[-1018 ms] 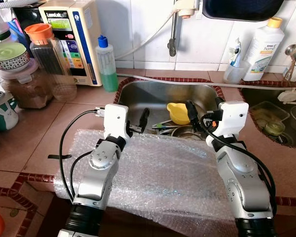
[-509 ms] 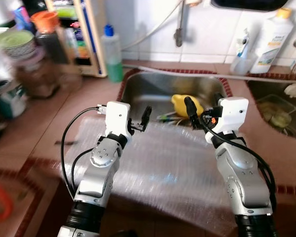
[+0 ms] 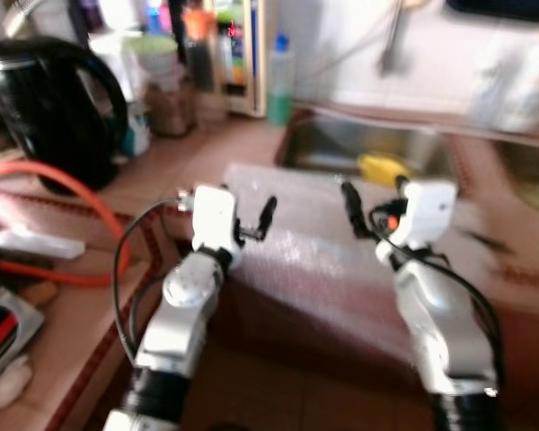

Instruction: Kitchen organization

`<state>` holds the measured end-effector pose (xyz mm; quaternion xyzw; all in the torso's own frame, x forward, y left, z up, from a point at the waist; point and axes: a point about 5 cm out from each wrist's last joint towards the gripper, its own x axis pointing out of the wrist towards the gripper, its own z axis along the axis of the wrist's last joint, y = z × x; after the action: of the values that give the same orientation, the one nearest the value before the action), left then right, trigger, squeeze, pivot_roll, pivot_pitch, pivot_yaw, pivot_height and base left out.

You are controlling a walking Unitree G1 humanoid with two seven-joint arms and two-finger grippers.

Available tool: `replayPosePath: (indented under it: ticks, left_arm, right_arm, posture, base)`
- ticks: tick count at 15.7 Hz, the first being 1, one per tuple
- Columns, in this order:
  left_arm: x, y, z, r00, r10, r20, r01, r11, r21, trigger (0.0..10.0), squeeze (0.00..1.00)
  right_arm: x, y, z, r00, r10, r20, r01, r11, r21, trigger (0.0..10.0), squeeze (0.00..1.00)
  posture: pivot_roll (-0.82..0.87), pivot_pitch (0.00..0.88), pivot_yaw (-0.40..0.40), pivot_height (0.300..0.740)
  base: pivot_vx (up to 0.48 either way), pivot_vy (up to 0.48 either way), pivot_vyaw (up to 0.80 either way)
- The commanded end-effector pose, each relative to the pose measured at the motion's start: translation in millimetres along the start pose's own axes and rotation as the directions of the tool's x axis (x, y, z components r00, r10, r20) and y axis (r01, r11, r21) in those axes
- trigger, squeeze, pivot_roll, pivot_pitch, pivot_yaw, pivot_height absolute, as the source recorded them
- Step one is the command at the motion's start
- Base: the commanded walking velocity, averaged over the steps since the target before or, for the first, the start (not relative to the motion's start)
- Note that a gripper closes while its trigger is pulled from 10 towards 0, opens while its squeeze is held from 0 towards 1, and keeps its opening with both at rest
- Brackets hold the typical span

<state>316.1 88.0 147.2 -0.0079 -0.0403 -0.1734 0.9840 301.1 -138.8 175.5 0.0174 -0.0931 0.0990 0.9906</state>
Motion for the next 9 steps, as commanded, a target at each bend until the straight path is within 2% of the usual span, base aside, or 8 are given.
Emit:
replayPosePath:
  ticks: [1,5,6,9]
  left_arm:
    - [0.5,1.6,3.2,1.000,0.002,0.011,-0.002,1.000,-0.005,10.0,0.00]
    - [-0.6,4.1,3.3,1.000,0.007,0.012,-0.007,1.000,-0.015,10.0,0.00]
    - [-0.4,4.2,2.4,1.000,0.008,0.011,-0.008,0.999,-0.044,10.0,0.00]
    - [-1.7,4.4,2.8,1.000,0.000,0.019,0.000,1.000,-0.027,10.0,0.00]
  right_arm:
    - [1.1,-2.3,4.6,1.000,-0.011,0.013,0.011,1.000,-0.005,10.0,0.00]
    - [0.6,-1.8,3.0,1.000,-0.005,0.007,0.005,1.000,-0.003,10.0,0.00]
    - [1.6,-1.5,3.1,1.000,-0.004,0.008,0.004,1.000,-0.002,10.0,0.00]
    - [1.9,-0.3,3.1,1.000,-0.001,0.009,0.001,1.000,-0.001,10.0,0.00]
  posture:
    - [-0.07,0.000,0.060,0.740]
    - [-0.07,0.000,0.055,0.740]
    - [-0.07,0.000,0.054,0.740]
    - [-0.06,0.000,0.053,0.740]
  base:
    - [0.000,0.000,0.00]
    - [0.000,0.000,0.00]
    - [0.000,0.000,0.00]
    - [0.000,0.000,0.00]
